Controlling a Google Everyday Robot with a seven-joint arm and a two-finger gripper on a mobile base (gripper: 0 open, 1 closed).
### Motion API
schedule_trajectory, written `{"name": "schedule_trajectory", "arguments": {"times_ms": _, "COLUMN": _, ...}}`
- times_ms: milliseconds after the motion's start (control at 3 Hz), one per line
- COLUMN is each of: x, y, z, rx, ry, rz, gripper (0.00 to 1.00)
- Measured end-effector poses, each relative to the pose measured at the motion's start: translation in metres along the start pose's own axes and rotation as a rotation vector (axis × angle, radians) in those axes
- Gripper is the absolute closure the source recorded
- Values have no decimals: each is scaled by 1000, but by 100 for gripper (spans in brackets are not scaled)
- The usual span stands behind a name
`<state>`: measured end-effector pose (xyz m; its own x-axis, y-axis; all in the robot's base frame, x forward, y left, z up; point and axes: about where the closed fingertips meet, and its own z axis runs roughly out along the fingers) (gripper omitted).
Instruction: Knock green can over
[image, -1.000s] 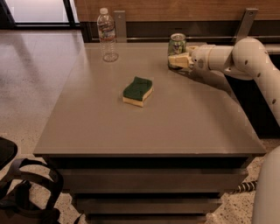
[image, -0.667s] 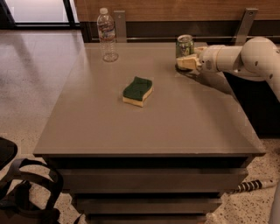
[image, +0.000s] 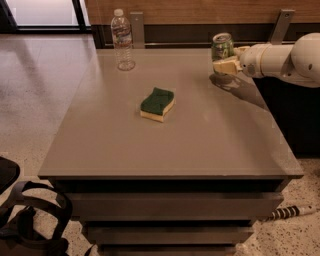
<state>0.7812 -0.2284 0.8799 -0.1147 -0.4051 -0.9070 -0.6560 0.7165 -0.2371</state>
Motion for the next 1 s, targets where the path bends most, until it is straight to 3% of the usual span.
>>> {"name": "schedule_trajectory", "arguments": {"times_ms": 333, "x": -14, "y": -16, "z": -18, "rx": -2, "ry": 27, "rz": -31, "gripper": 100}}
{"name": "schedule_trajectory", "arguments": {"times_ms": 667, "x": -27, "y": -26, "z": -41, "rx": -44, "ry": 114, "rz": -57, "gripper": 100}}
{"name": "schedule_trajectory", "arguments": {"times_ms": 1000, "x": -31, "y": -16, "z": -43, "rx": -89, "ry": 224, "rz": -88, "gripper": 100}}
